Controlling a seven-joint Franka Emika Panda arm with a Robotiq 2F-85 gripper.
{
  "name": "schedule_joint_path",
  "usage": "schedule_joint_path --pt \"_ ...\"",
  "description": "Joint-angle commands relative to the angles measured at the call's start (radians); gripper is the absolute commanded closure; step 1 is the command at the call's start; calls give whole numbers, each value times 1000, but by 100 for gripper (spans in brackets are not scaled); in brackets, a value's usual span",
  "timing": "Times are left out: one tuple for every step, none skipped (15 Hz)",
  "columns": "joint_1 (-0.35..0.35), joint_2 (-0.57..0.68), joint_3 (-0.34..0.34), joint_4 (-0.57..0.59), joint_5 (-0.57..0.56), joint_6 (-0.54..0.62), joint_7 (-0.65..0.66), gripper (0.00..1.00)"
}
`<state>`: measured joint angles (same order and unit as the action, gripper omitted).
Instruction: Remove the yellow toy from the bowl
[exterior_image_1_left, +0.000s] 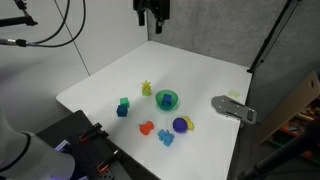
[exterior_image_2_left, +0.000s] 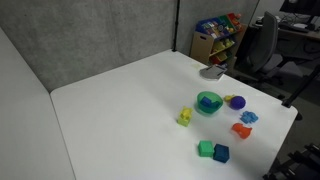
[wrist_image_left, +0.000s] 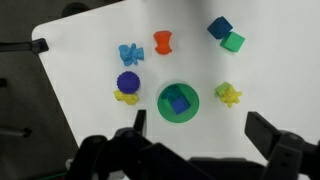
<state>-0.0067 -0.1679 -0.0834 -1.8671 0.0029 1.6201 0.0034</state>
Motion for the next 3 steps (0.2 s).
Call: schedule_joint_path --pt "-14 2 13 1 2 -2 -2 0" --pt "-14 3 14 -1 2 -2 -2 0" --pt "-14 4 14 -1 2 -2 -2 0"
